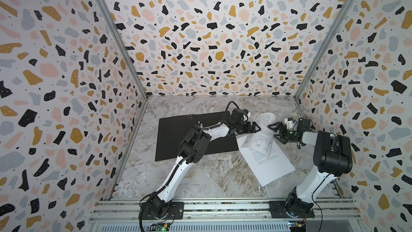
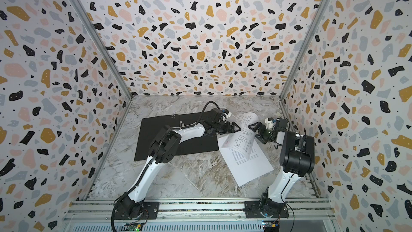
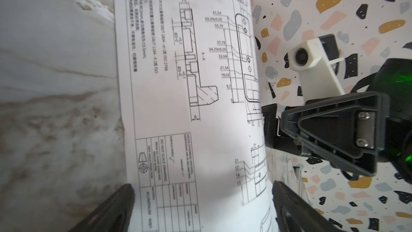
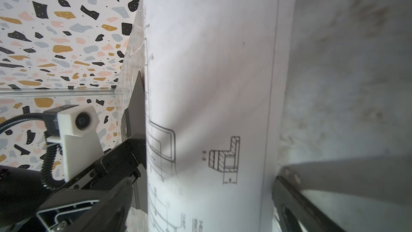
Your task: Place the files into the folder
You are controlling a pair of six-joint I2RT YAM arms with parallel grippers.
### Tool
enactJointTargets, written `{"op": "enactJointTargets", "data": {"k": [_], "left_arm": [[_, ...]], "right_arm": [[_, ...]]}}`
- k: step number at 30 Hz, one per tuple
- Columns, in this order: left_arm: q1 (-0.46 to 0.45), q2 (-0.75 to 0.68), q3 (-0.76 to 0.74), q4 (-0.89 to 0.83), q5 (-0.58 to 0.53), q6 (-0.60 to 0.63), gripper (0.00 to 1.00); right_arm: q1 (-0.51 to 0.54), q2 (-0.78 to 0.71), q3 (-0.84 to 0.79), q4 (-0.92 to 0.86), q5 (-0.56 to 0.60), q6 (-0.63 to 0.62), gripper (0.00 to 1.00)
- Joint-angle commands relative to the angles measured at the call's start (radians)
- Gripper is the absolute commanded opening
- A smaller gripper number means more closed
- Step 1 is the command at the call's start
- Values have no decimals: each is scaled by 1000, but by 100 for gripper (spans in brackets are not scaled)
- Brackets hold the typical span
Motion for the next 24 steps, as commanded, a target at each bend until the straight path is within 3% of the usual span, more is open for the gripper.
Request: {"op": "enactJointTargets", "data": {"k": [1,9,13,24], "left_arm": [[-6,-51,-27,177,50,-121,97],[-7,-69,-67,234,56,-144,97],[-7,-76,-110,314,63,-222,97],[-7,-80,-157,357,50,-250,97]], "right_arm": [[4,-3,-17,13,-55,36,97],[4,-2,-27,68,-106,86,97],[4,-4,-47,120,-132,128,97],[10,2,-60,128,-133,141,98]]}}
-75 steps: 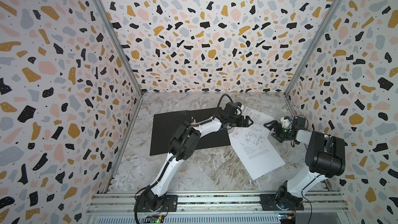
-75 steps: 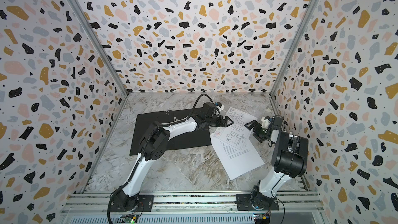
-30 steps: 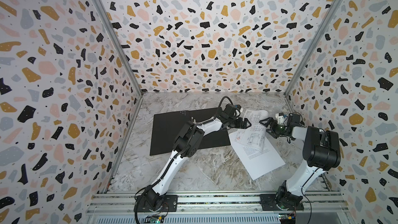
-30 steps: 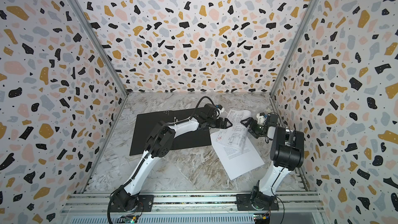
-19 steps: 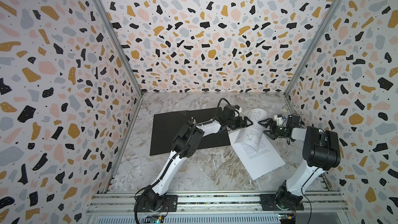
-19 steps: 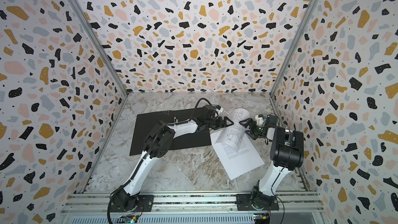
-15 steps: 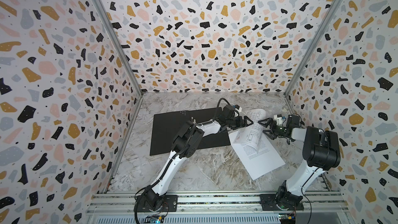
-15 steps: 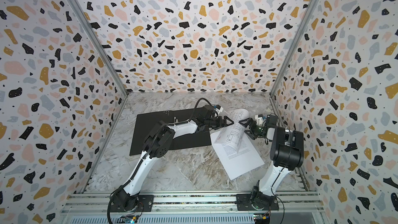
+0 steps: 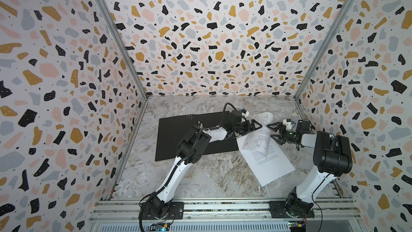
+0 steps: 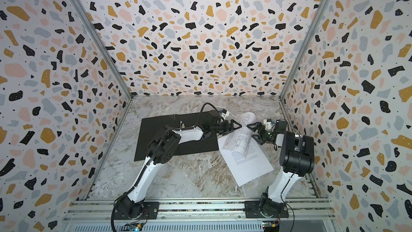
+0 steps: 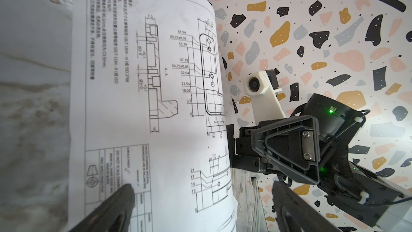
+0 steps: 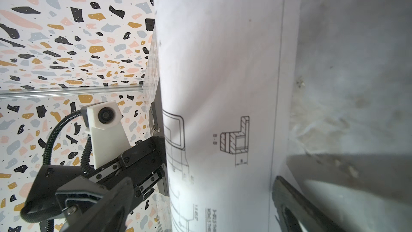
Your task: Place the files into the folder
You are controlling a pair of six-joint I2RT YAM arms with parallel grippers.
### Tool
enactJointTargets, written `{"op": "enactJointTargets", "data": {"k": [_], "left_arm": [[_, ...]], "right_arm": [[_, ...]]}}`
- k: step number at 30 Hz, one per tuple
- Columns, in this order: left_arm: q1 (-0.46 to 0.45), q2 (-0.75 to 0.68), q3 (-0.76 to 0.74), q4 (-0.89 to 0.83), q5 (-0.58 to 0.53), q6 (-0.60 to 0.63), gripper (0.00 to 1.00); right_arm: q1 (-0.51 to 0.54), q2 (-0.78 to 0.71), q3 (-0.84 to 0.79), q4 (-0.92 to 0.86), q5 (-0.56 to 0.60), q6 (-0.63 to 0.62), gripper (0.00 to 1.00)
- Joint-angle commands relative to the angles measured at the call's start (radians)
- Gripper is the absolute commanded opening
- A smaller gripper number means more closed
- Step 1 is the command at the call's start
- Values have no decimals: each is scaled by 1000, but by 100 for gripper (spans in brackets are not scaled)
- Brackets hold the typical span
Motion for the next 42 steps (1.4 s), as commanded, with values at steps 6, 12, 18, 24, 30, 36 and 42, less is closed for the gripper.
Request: {"op": "enactJointTargets", "data": {"k": [6,12,18,24,30,36,42], "left_arm": [[-6,-76,-86,122,-3,-44,97],[-2,-104,-132,132,-26,-43,97],[17,-113,-143,91,-44,-12,97],[28,-100,-123,-39,-71,75,97],[35,-79,-84,-169,-106,196,97],[42,-82,-83,-198,-126,214,96],[50,-90,-50,-284,-157,272,96]], "right_arm": [[19,7,8,5,-13,7,98],[19,5,23,-13,-7,-5,99],[20,8,23,-34,0,-21,99],[24,18,26,-50,12,-36,99],[26,24,34,-78,34,-58,99],[31,29,37,-81,36,-63,99],[40,30,45,-114,66,-87,99]]}}
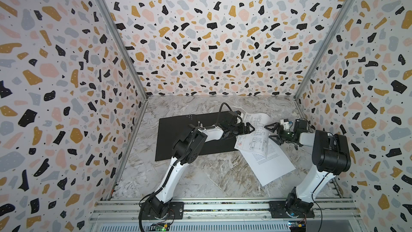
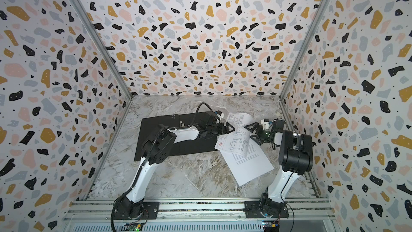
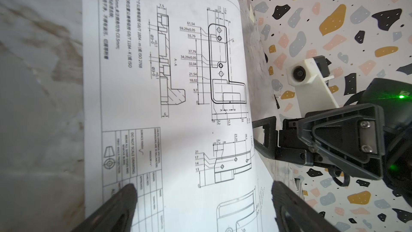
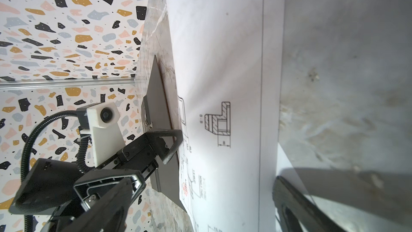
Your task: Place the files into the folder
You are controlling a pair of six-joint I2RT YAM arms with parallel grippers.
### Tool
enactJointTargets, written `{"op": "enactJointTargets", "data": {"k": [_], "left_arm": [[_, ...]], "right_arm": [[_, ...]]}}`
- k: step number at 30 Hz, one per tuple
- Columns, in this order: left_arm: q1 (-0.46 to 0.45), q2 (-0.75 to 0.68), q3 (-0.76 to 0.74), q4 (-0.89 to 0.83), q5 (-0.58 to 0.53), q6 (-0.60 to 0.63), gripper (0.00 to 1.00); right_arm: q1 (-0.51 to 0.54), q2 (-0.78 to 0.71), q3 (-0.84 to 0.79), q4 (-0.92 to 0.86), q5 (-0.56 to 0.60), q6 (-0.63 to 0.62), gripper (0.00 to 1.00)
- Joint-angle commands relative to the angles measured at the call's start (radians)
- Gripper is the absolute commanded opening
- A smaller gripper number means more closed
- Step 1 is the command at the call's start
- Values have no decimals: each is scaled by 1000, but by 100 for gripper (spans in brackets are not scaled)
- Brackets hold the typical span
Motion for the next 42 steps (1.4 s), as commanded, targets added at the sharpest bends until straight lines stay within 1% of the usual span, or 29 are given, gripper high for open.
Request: {"op": "enactJointTargets", "data": {"k": [1,4,13,19,24,28,42], "left_arm": [[13,-12,40,-102,-43,67,96],[19,-25,47,-145,-59,93,96],[33,-77,27,-194,-78,139,96],[50,-120,-39,-200,-93,153,96],[74,-172,-69,-228,-137,186,96],[76,-164,-72,-278,-154,224,97],[56,-121,-95,-280,-103,220,97]], "right_arm": [[7,13,19,-53,41,-26,99],[7,14,26,-78,57,-42,99],[15,16,39,-109,85,-72,99],[34,14,59,-146,110,-100,98],[34,-15,57,-162,143,-110,98],[33,-27,61,-180,160,-122,98],[60,-24,61,-186,166,-119,98]]}}
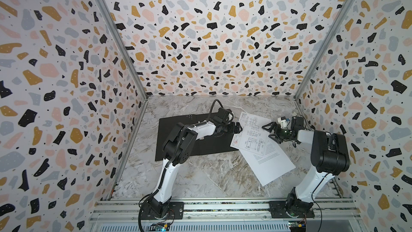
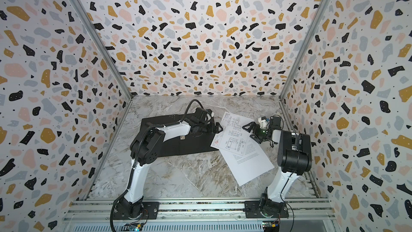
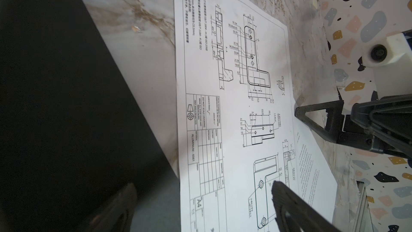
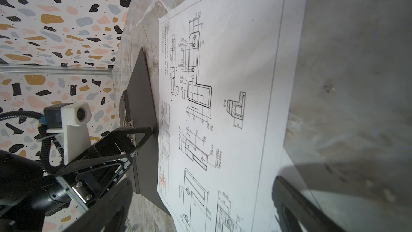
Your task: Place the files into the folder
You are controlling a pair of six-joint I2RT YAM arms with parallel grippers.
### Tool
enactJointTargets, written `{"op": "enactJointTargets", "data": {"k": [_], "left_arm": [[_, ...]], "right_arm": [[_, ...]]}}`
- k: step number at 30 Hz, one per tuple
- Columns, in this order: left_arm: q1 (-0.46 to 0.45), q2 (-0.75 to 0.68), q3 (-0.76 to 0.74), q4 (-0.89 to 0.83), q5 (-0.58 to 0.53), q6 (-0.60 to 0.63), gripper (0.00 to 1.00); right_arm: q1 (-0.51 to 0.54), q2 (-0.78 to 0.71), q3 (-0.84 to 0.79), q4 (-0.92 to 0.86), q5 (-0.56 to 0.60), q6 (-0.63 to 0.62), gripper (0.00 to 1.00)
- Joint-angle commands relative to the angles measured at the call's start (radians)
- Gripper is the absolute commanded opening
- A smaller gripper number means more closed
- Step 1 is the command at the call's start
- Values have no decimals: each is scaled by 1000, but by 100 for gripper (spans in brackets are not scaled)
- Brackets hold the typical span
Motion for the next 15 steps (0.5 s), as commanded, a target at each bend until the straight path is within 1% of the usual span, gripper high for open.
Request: {"op": "enactJointTargets", "data": {"k": [1,11,15], "left_arm": [[-18,19,-12,-10,27,13,96],[-44,11,-26,-20,47,5,96],[-51,0,-54,11,71,-23,96]], "right_arm": [[12,-12,7,-67,50,-10,98],[27,-21,16,-82,53,-10,98],[38,-22,15,-86,51,-8,98]]}}
